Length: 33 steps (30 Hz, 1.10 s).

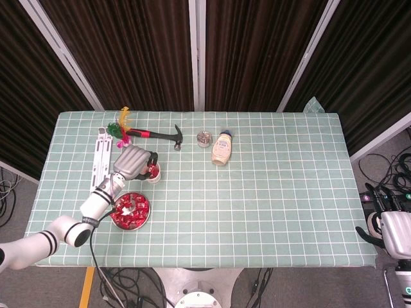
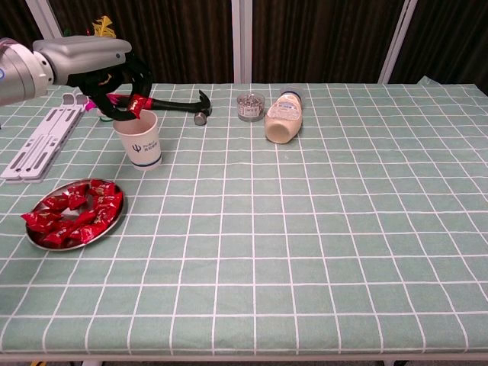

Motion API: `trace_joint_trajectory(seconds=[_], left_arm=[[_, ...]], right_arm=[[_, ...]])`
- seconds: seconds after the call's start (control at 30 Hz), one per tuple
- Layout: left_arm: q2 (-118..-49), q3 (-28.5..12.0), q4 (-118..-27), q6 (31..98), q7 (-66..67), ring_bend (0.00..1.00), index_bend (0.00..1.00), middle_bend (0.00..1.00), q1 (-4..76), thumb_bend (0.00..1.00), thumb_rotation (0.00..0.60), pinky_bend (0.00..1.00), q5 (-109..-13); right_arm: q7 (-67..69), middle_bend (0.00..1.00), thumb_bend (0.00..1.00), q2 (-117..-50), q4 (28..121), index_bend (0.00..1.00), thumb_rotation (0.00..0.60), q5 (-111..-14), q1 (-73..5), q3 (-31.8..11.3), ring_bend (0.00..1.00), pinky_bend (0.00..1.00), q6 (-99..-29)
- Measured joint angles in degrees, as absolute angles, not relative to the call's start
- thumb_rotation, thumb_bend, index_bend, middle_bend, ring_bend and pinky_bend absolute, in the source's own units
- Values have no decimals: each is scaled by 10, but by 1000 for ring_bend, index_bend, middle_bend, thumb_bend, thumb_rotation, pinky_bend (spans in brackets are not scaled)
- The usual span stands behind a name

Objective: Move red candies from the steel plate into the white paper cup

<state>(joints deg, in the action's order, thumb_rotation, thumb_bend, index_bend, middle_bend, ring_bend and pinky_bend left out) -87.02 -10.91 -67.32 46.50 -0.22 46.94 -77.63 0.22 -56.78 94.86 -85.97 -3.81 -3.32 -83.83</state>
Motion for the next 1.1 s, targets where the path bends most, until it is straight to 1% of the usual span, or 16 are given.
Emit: trace_joint_trajectory(seconds=[0.07, 0.23, 0.33, 0.5, 0.6, 0.7, 0.73, 0.93, 1.0, 1.1], left_arm=[[-871, -105, -672, 459, 6, 832, 524, 583, 471, 359, 600, 1000, -774], [-865, -100, -687, 451, 20, 810, 365, 452, 472, 355, 600, 1000, -760], [-859, -99, -699, 464, 17, 807, 330, 411, 466, 351, 600, 1000, -759], [-840, -96, -724, 509, 10, 806, 326, 402, 442, 347, 600, 1000, -761], [-821, -89, -750, 553, 5, 806, 326, 403, 413, 325, 600, 1000, -766], [-796, -72, -779, 599, 0, 806, 329, 408, 373, 298, 600, 1000, -776], [-786, -61, -790, 612, 0, 806, 332, 410, 357, 291, 600, 1000, -781], [-763, 5, -826, 625, 30, 807, 376, 435, 304, 269, 600, 1000, -799], [-766, 17, -828, 619, 42, 808, 392, 443, 299, 268, 600, 1000, -801], [-781, 21, -825, 610, 51, 809, 410, 459, 294, 266, 600, 1000, -796]], right_arm=[[4, 234, 101, -568, 947, 59, 600, -857, -38, -34, 90, 246, -838], [5, 234, 101, -569, 945, 60, 600, -854, -37, -34, 90, 244, -838], [5, 233, 101, -570, 945, 60, 600, -853, -38, -35, 90, 244, -837], [6, 233, 101, -570, 945, 60, 600, -854, -42, -38, 90, 245, -836], [6, 233, 101, -570, 945, 59, 600, -855, -45, -40, 91, 246, -834], [6, 232, 101, -571, 944, 59, 600, -858, -47, -40, 90, 246, -834], [7, 233, 101, -571, 944, 59, 600, -858, -47, -41, 90, 246, -834], [10, 232, 101, -575, 941, 59, 600, -863, -51, -39, 90, 248, -831], [11, 232, 101, -576, 941, 60, 600, -864, -51, -39, 91, 250, -830], [11, 232, 101, -575, 941, 59, 600, -866, -52, -38, 91, 252, -831]])
